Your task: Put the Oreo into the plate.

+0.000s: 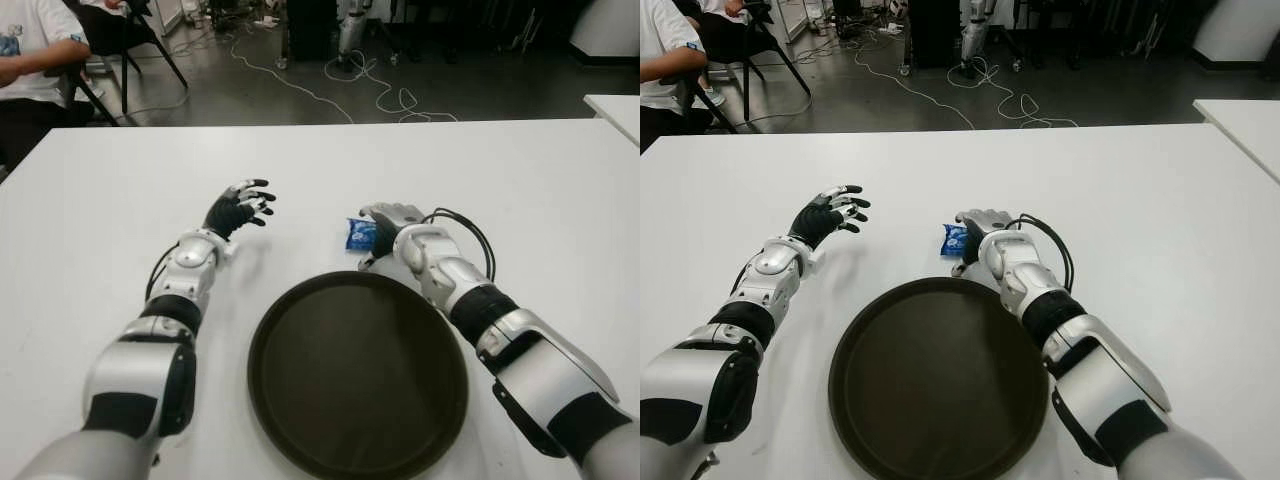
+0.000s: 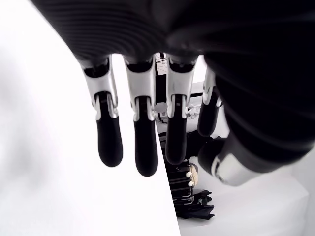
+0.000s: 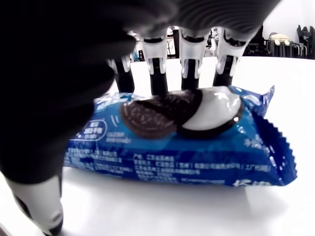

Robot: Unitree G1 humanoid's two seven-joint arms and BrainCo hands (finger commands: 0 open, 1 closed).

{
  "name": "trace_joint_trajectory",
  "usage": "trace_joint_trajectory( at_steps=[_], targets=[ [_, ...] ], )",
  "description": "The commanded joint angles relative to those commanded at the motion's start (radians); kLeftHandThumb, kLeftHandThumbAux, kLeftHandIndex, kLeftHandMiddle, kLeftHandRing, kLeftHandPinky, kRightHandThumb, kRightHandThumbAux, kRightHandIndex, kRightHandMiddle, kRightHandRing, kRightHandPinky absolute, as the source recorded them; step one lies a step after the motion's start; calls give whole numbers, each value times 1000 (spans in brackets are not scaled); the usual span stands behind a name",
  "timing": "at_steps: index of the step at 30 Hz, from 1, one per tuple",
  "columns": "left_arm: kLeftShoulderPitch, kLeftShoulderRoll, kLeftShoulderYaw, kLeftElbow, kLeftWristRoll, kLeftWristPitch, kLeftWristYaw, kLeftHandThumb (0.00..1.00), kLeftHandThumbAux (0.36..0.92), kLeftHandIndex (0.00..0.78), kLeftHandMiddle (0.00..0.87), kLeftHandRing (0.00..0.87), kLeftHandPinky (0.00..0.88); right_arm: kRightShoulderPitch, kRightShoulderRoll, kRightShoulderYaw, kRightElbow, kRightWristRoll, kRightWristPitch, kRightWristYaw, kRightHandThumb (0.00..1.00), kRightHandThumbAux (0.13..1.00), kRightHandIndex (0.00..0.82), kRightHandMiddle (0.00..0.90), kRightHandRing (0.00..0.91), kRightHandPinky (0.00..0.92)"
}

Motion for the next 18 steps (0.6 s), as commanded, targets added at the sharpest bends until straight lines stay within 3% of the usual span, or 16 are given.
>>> trace_joint_trajectory(
  at_steps=[18],
  targets=[
    [4, 8, -3, -6, 3, -1, -7, 506, 658, 232, 343, 390, 441, -6, -1, 5, -4, 7, 14, 24, 0, 722, 191, 211, 234, 272]
  ],
)
